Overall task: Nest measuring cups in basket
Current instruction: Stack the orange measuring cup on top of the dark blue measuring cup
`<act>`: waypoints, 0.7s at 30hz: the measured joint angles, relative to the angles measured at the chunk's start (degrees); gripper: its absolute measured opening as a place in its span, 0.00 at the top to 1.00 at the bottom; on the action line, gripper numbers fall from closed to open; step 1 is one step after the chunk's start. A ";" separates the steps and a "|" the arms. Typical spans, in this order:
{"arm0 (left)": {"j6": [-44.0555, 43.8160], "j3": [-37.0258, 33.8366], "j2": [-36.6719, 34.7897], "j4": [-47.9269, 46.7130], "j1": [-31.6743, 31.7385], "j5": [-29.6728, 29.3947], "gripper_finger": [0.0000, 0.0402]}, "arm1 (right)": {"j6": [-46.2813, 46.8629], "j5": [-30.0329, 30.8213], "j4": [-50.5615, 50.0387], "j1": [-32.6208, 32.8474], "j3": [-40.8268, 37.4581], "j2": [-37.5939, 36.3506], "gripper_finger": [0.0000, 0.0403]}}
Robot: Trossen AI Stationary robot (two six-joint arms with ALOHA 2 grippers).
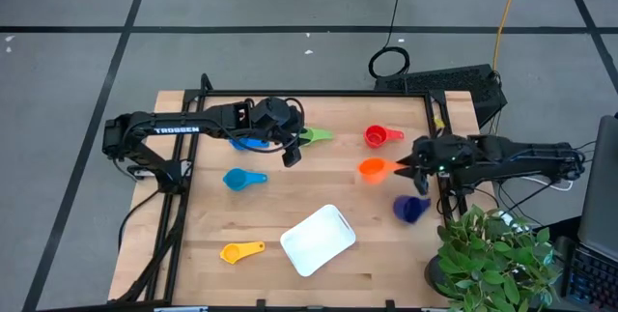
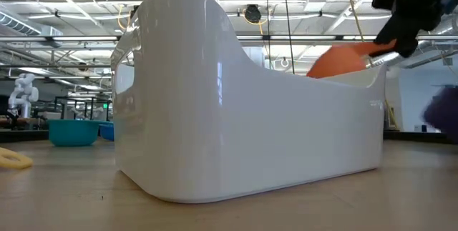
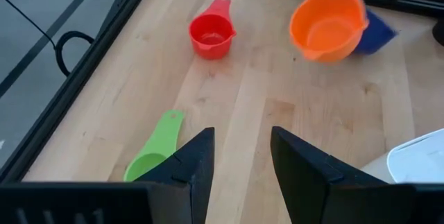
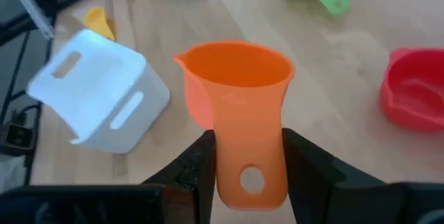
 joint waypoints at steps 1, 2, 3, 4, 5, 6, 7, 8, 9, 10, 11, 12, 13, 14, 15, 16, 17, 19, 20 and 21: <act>-0.14 0.00 -0.01 0.00 0.00 0.00 0.64 | -0.28 -0.04 -2.21 0.00 1.47 0.00 0.70; -0.26 0.00 -0.01 0.00 0.00 0.00 0.64 | -0.35 -0.25 -4.73 0.00 2.81 0.00 0.70; -0.28 0.00 -0.01 -0.02 0.00 0.00 0.64 | -0.33 -0.46 -7.58 0.00 4.13 0.00 0.70; -0.28 0.00 -0.01 -0.02 -0.10 0.00 0.64 | -0.29 -1.19 -10.24 0.00 5.37 0.00 0.70; -0.28 0.00 -0.01 -0.02 -0.19 0.00 0.64 | -0.15 -1.83 -12.25 0.00 6.53 0.02 0.70; -0.28 0.00 -0.01 0.00 -0.24 0.00 0.64 | 0.11 -2.24 -14.03 0.00 7.88 0.03 0.70; -0.28 0.00 0.01 0.03 -0.33 0.00 0.64 | 0.25 -3.22 -15.51 0.00 9.12 0.04 0.70; -0.28 0.00 0.00 0.14 -0.48 0.00 0.64 | 0.38 -4.16 -17.04 0.00 10.36 0.04 0.70; -0.33 0.00 0.00 0.23 -0.60 0.00 0.64 | 0.63 -5.05 -18.47 0.00 11.48 0.07 0.70; -0.34 0.00 -0.01 0.24 -0.73 0.00 0.64 | 0.96 -6.27 -20.09 0.00 12.57 0.11 0.70; -0.35 0.00 0.01 0.24 -0.92 0.00 0.64 | 1.46 -7.63 -21.59 0.00 13.60 0.25 0.70; -0.37 0.00 -0.01 0.24 -1.05 0.00 0.64 | 1.90 -8.90 -23.27 0.00 14.59 0.45 0.70; -0.40 0.00 -0.01 0.24 -1.26 0.00 0.64 | 2.45 -10.32 -25.12 0.00 15.42 0.58 0.70; -0.48 0.00 -0.01 0.24 -1.40 0.00 0.64 | 3.09 -11.72 -26.91 0.00 16.03 0.77 0.70; -0.52 0.00 -0.01 0.24 -1.59 0.00 0.64 | 3.78 -13.31 -28.65 0.00 16.46 0.98 0.70; -0.54 0.00 -0.01 0.26 -1.75 0.00 0.64 | 4.52 -15.21 -30.26 0.00 16.72 1.33 0.70; -0.57 0.00 -0.01 0.26 -1.85 0.00 0.64 | 5.24 -17.24 -31.37 0.00 16.79 1.66 0.70; -0.75 0.00 -0.01 0.26 -2.09 0.00 0.64 | 6.20 -21.22 -32.66 0.00 16.79 2.58 0.70; -0.90 0.00 0.00 0.27 -2.14 0.01 0.64 | 6.36 -22.82 -32.83 0.00 16.79 3.14 0.70; -1.26 0.00 0.00 0.28 -2.14 0.00 0.64 | 6.43 -24.56 -32.87 0.00 16.79 3.78 0.70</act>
